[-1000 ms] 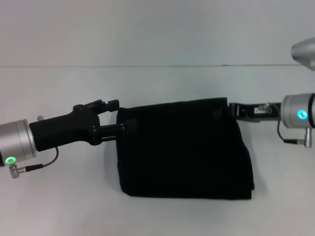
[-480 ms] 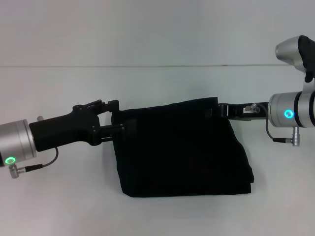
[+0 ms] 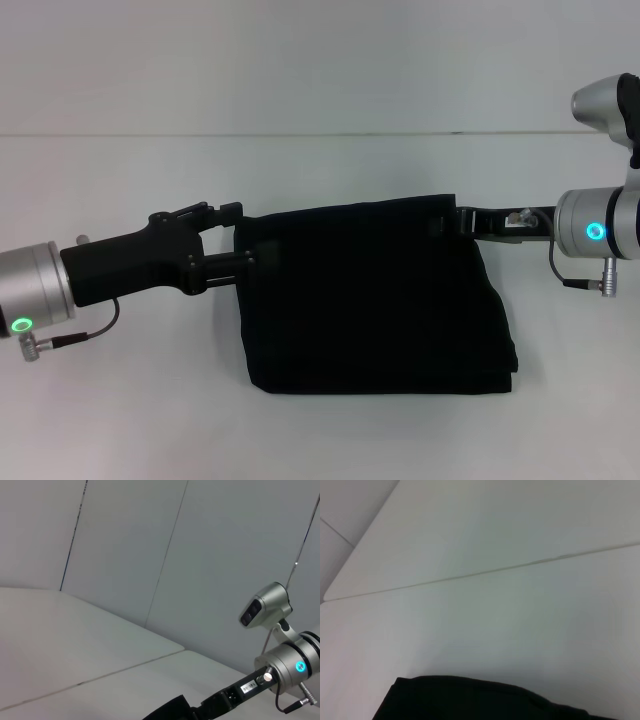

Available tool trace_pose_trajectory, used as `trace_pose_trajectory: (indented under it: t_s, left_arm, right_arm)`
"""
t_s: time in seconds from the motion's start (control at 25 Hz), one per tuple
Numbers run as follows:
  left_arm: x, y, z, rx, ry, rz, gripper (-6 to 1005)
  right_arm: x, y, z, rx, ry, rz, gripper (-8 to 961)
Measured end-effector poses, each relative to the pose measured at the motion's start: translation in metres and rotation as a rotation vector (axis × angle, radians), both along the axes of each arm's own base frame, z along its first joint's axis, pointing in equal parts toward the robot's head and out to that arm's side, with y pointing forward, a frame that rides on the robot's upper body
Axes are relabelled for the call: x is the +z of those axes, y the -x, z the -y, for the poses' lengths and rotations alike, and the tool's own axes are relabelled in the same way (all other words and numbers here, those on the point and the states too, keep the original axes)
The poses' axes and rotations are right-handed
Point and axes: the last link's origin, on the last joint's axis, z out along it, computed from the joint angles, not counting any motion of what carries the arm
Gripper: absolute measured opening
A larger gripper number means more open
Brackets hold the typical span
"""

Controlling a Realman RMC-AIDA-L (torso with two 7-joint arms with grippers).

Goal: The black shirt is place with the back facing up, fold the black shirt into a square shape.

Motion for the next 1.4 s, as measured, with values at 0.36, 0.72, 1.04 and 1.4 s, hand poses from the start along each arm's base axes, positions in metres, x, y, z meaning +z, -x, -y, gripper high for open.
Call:
trace_pose_trajectory:
  t_s: [0.36,0.72,1.04,1.4]
  left_arm:
    - [-0.001,0.0,-0.004,0.0,-0.007,-0.029,892]
    - [-0.002,-0.001,-0.011,-0.006,-0.017,-0.075,892]
    - [-0.009,-0.009,-0.011,-0.039,0.013,-0.084,892]
    - [-0.026,-0.01,-0.01,-0.118,0.015,-0.185,892]
  right_arm:
    - [0.003,-0.005,0.0,0.018,-0.02,0.016,204]
    - [0.032,-0.024,0.007,0.06,-0.166,-0.055,341]
    - [0.065,-0.041,0.017,0.095,-0.255,-0.11,518]
    - [0.069,-0.027,0.022,0.239,-0.192,-0.122,831]
